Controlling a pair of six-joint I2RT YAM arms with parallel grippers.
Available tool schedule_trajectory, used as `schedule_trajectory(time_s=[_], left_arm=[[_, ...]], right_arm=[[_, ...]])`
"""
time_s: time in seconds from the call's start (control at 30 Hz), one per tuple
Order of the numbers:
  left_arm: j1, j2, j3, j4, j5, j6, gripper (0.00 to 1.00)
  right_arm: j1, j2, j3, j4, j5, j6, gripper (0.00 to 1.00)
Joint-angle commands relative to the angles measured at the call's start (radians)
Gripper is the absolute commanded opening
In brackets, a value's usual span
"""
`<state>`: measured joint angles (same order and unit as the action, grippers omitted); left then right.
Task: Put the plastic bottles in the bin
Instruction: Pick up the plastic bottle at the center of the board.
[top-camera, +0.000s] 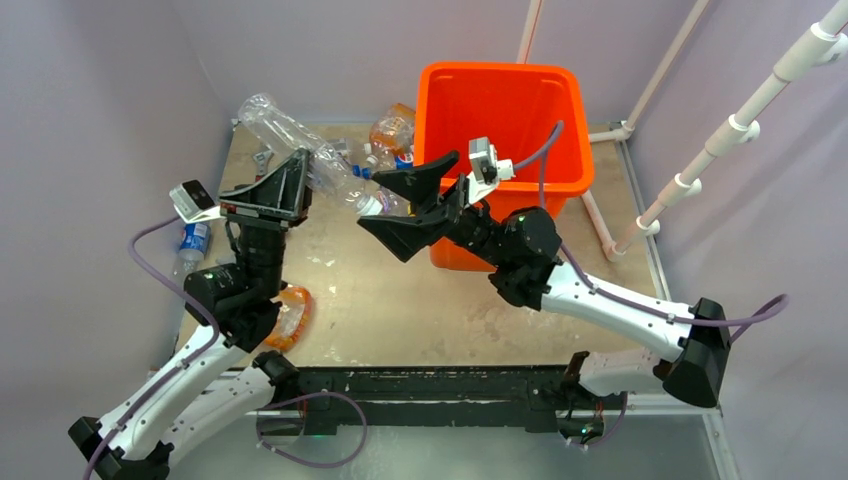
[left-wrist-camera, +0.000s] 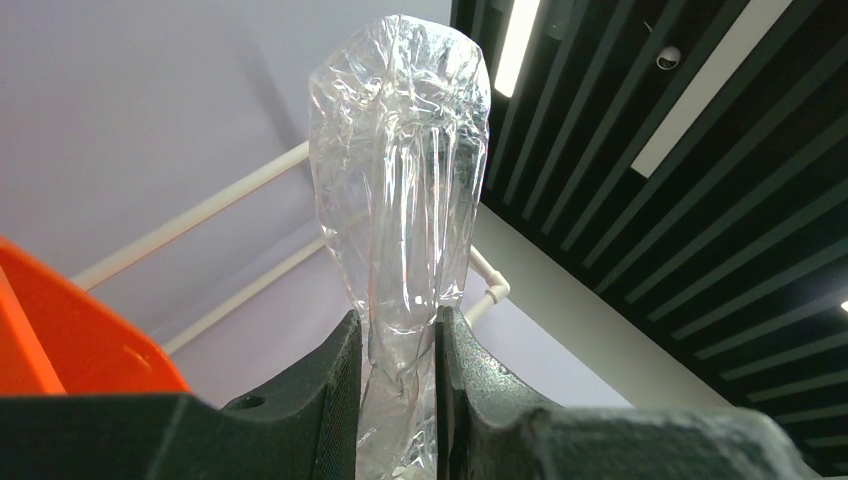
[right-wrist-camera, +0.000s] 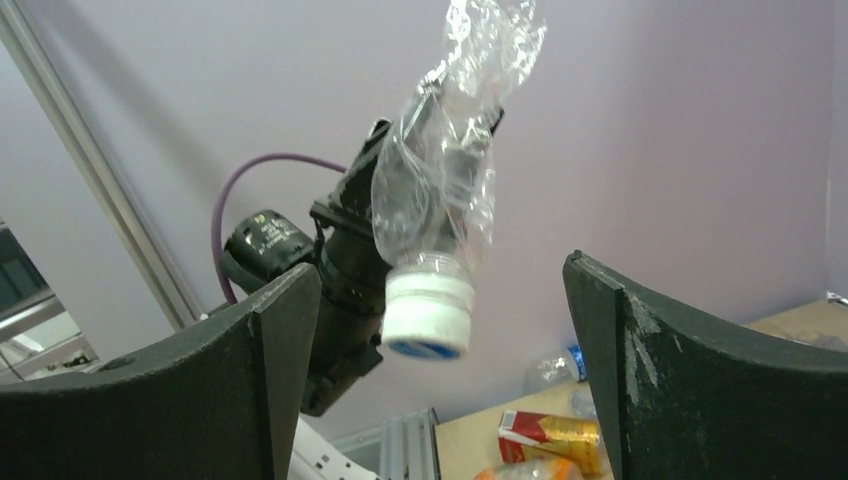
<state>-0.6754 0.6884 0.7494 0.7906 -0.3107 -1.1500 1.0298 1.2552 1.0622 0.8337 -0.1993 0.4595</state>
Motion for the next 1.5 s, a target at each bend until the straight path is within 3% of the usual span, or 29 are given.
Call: schedule_trajectory(time_s=[0.0, 0.1, 0.3, 0.43, 0.53, 0.7, 0.73, 0.77, 0.8, 0.83, 0.9, 0.93, 1.0, 1.1, 1.3, 1.47], left_arm=[[0.0, 0.013, -0.01, 0.044, 0.043, -0.039, 0.0], [0.0, 0.017, -0.01, 0.046, 0.047, -0.042, 0.0], [0.0, 0.005, -0.001, 0.04, 0.045, -0.02, 0.0], [0.0, 0.01, -0.001, 0.049, 0.048, -0.021, 0.0], [0.0, 0.015, 0.002, 0.053, 0.054, -0.021, 0.0], [0.0, 0.02, 0.004, 0.046, 0.071, -0.017, 0.0], [0.0, 0.017, 0.007, 0.034, 0.076, -0.01, 0.04], [0.0, 0.008, 0.015, -0.006, 0.068, 0.003, 0.23], [0.0, -0.004, 0.032, -0.081, 0.051, 0.02, 0.45], [0.0, -0.021, 0.06, -0.163, 0.037, 0.06, 0.62], [0.0, -0.053, 0.126, -0.338, 0.0, 0.176, 0.88], [0.0, -0.069, 0.16, -0.422, -0.015, 0.243, 0.93], [0.0, -0.094, 0.216, -0.535, -0.016, 0.4, 0.96], [0.0, -0.113, 0.31, -0.624, 0.092, 0.644, 0.96], [0.0, -0.084, 0.522, -0.821, 0.452, 1.047, 0.95], [0.0, 0.023, 0.623, -0.98, 0.757, 1.319, 0.95]], right_arm=[[0.007, 0.018, 0.073, 0.064, 0.02, 0.021, 0.92], [0.007, 0.05, 0.118, 0.011, 0.001, 0.026, 0.87], [0.007, 0.074, 0.16, -0.084, -0.003, 0.025, 0.89], [0.008, 0.09, 0.181, -0.134, -0.006, 0.028, 0.81], [0.007, 0.097, 0.19, -0.155, -0.002, 0.03, 0.67], [0.007, 0.091, 0.198, -0.166, -0.012, 0.016, 0.28], [0.007, 0.082, 0.197, -0.172, -0.011, 0.007, 0.2], [0.007, 0.07, 0.198, -0.192, -0.01, -0.01, 0.06], [0.007, 0.054, 0.197, -0.231, 0.001, -0.032, 0.0], [0.007, 0.027, 0.196, -0.269, 0.01, -0.059, 0.0], [0.006, -0.037, 0.189, -0.37, 0.027, -0.103, 0.0], [0.006, -0.073, 0.193, -0.43, 0.052, -0.136, 0.0], [0.006, -0.137, 0.236, -0.582, 0.069, -0.214, 0.0], [0.006, -0.185, 0.338, -0.837, 0.096, -0.301, 0.0], [0.006, -0.209, 0.523, -1.298, 0.174, -0.345, 0.0], [0.006, -0.175, 0.641, -1.575, 0.218, -0.348, 0.0]])
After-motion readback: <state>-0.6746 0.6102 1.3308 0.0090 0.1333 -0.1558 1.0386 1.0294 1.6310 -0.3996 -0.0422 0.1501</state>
